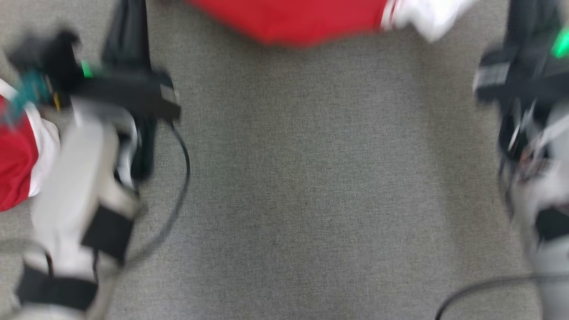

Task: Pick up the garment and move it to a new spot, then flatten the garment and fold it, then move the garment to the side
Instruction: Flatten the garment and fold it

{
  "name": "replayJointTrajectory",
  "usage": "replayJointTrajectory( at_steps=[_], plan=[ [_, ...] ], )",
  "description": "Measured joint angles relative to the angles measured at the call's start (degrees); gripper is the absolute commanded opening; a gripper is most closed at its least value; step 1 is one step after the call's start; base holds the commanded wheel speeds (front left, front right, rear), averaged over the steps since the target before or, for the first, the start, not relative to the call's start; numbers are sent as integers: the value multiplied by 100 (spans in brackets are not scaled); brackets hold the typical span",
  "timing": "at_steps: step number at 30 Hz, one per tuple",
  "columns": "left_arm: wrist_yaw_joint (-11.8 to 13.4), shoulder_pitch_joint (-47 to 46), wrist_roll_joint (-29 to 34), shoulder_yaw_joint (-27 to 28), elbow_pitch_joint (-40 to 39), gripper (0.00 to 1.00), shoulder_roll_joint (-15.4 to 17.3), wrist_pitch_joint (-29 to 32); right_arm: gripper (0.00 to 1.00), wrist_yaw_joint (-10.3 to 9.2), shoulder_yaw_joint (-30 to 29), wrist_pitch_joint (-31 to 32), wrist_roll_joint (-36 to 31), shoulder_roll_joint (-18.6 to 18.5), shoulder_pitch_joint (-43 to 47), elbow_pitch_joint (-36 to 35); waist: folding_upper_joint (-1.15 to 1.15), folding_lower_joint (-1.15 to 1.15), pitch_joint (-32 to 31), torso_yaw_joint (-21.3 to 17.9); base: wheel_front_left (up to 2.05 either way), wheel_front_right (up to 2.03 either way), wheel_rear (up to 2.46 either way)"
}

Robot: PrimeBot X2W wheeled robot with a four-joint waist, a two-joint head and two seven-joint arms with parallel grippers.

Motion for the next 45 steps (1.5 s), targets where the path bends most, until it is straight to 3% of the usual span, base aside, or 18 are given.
replayJointTrajectory(
  at_steps=[6,13,22,33,45],
  plan=[
    [359,1857,109,156,-1479,0,13,-2,0,0,-214,0,226,226,1935,-616,0,-2,-213,6,0,0,0],
    [611,3620,-2,80,-2329,0,149,71,0,1,-595,-1,411,528,3655,-859,-1,-2,-605,17,0,0,0],
    [653,5083,-575,73,-3076,0,453,692,0,1,-1172,467,673,745,5418,-1494,-2,-3,-1257,8,0,0,0],
    [912,6282,-1088,43,-3523,0,655,1326,0,1,-1519,1486,686,1434,6884,-2308,-2,-2,-1751,-110,0,0,0],
    [1156,7019,-1222,-4,-3713,0,866,1682,0,1,-1617,2283,670,1652,7619,-2599,-2,-1,-1910,-378,0,0,0]
  ],
)
